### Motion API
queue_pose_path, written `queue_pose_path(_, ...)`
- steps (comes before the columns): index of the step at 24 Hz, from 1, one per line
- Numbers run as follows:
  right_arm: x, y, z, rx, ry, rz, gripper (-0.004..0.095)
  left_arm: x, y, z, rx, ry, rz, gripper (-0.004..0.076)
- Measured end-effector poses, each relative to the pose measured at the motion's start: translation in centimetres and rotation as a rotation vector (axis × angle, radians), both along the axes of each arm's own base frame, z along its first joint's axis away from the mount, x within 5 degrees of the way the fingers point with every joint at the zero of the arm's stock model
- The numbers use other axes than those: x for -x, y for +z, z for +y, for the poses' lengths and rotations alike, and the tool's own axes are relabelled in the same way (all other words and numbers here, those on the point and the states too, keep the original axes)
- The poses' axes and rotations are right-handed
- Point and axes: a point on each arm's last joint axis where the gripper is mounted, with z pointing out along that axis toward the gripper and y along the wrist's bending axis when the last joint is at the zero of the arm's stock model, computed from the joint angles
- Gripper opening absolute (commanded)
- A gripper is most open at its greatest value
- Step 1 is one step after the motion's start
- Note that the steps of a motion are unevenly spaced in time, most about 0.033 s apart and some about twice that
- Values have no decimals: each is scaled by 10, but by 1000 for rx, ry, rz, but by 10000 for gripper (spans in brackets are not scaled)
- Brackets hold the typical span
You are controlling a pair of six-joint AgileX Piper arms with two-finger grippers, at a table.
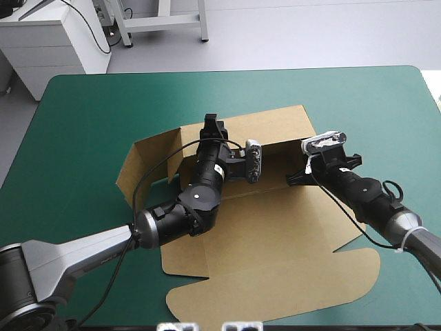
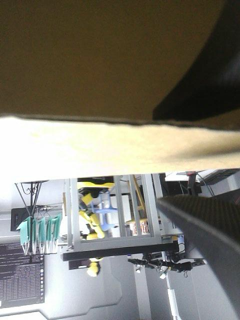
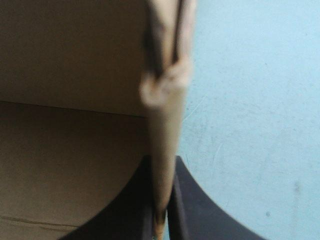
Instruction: Fold the box
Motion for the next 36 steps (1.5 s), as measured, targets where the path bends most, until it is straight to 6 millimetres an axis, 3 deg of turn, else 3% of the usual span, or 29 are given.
queue_pose_path(6, 0, 0, -1, -2, -10, -2, -20, 12, 1, -6, 7, 14, -7, 447)
queue_pose_path(11, -1, 1, -3, 10, -37, -18, -20, 62, 3, -31, -32, -20, -39, 375)
queue_pose_path(12, -2, 1, -3, 11, -39, -20, -20, 75, 2, -36, -34, -41, -35, 345)
queue_pose_path(14, -3, 4, -3, 9, -39, -27, -20, 92, 0, -42, -34, -55, -13, 202)
queue_pose_path(15, -5, 5, -3, 7, -39, -31, -20, 98, -1, -43, -34, -52, 1, 51)
queue_pose_path(16, -6, 8, -2, 6, -39, -39, -20, 103, -4, -43, -30, -39, 36, -3)
queue_pose_path(17, -8, 9, -1, 8, -34, -44, -20, 105, -5, -42, -28, -30, 58, 1)
queue_pose_path(21, -19, 4, 7, -16, 53, 11, -20, 109, 2, -33, -17, -39, 139, 1)
queue_pose_path(26, -33, -3, 6, -87, 109, 93, -20, 102, 23, -15, 166, -49, 361, 1)
queue_pose_path(30, -37, -2, 4, -102, 114, 102, -20, 87, 50, 15, 317, -55, 499, 1)
queue_pose_path(36, -39, -2, 4, -101, 118, 102, -18, 85, 89, 64, 515, -108, 588, 1)
